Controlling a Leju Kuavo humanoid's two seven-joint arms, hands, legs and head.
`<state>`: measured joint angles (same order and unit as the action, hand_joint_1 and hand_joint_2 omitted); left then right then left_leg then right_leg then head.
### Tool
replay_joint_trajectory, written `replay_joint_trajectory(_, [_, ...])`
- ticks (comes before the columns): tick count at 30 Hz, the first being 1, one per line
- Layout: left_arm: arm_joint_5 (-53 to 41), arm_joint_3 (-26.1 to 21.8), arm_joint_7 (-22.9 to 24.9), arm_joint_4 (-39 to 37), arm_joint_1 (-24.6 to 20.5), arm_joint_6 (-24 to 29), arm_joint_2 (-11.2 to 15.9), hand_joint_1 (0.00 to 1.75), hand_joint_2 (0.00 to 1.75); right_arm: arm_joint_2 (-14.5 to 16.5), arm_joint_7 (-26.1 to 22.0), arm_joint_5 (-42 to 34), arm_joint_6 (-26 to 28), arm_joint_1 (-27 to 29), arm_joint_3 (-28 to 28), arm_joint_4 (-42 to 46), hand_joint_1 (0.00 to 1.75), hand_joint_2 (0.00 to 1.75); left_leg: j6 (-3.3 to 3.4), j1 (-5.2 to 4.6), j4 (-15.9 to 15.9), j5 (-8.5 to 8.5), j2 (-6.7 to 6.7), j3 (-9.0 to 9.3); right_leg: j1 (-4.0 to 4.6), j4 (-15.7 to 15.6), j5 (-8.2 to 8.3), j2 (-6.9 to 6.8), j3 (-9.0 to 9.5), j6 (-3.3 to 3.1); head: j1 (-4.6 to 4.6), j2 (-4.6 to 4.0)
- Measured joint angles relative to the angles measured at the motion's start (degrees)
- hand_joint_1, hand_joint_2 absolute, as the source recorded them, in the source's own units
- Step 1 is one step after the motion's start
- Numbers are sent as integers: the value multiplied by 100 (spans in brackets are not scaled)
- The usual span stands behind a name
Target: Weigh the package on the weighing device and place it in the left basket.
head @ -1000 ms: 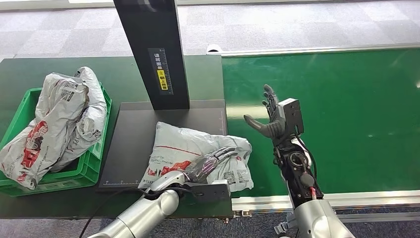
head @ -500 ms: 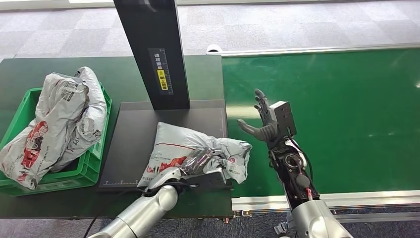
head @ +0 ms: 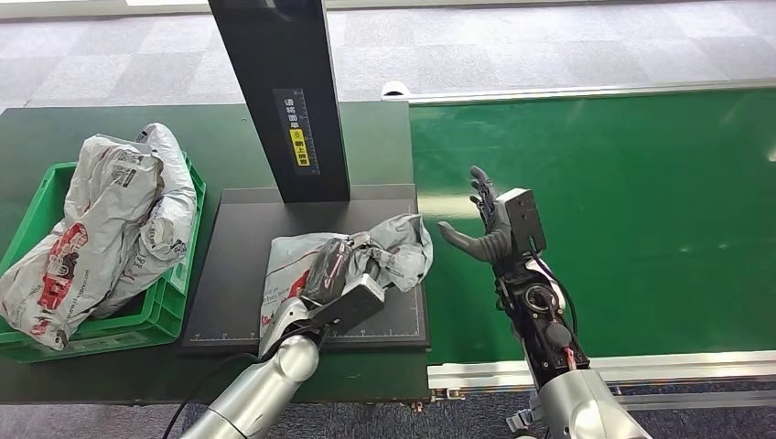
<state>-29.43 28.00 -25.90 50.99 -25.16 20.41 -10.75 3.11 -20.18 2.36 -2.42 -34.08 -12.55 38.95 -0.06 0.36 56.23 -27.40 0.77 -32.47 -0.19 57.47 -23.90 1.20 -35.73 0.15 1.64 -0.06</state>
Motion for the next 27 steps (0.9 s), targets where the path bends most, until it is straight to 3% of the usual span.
replay_joint_trajectory(6, [-18, -238, -708, 1093, 458, 1549, -17, 175, 175, -3, -42, -12, 50, 72, -9, 0, 0, 175, 0, 0, 0, 0, 0, -10, 0, 0, -1, 0, -9, 1, -1, 0])
replay_joint_trajectory(8, [-169, -303, -1016, 1499, 621, 1816, -40, 175, 175, -3, -59, -20, 71, 92, -14, 0, 0, 175, 0, 0, 0, 0, 0, -13, 0, 0, -1, -1, -11, 1, -1, 0])
replay_joint_trajectory(12, [-841, -512, -1368, 2629, 1027, 1873, -189, 175, 175, -10, -85, -39, 89, 149, -34, 2, 0, 175, 1, 0, 0, -2, -2, -17, 0, 0, -2, 0, -16, 2, -1, 0])
replay_joint_trajectory(20, [-1881, -612, -1402, 5152, 1482, 1876, -441, 175, 175, -64, -137, -122, 107, 219, -44, 3, 0, 175, 1, 1, 0, -3, -2, -19, 0, 0, -2, 0, -18, 3, 0, -1])
replay_joint_trajectory(27, [-2137, -824, -1403, 6381, 1593, 1874, -524, 175, 175, -70, -137, -122, 107, 211, -45, 7, 0, 175, 1, 2, -1, -1, -1, -19, 1, 0, -2, 0, -16, 2, -1, 1])
